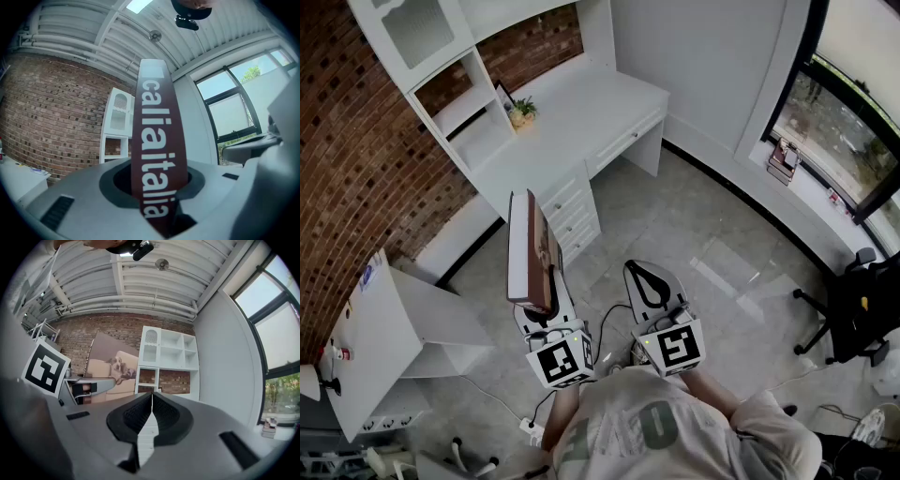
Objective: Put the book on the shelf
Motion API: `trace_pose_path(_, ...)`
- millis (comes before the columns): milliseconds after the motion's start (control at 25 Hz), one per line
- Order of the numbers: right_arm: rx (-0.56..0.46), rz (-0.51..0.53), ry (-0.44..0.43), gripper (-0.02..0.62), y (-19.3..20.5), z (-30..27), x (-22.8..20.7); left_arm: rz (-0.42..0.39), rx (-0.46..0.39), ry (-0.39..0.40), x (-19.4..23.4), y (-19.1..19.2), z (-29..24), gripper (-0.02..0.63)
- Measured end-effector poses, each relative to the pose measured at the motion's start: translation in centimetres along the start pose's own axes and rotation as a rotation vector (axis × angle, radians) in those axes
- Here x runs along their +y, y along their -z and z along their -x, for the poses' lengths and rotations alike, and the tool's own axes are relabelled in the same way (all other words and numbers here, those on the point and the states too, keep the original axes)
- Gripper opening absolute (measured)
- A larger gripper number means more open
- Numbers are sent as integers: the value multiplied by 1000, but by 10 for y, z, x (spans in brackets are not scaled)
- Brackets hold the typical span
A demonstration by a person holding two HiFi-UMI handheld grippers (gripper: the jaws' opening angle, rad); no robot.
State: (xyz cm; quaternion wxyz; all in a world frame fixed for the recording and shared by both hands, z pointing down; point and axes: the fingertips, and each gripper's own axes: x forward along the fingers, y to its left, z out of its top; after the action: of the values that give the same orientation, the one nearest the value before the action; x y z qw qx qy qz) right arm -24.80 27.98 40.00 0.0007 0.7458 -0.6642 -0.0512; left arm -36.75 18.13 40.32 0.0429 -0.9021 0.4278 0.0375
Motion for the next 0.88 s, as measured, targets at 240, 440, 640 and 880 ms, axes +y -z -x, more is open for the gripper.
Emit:
trace_pose_path(240,8,20,14,17,2,9,-9,6,2,17,-13,-1,2,155)
trace_pose_path(440,5,-14,10,17,5,5,-15,4,6,7,-14,1,-5,155)
trace_pose_path(640,13,-43,24,17,19,2,-29,5,13,-13,-13,5,-15,155)
trace_pose_path(880,48,-34,26,17,28,2,-56,15,10,-35,-23,11,-29,155)
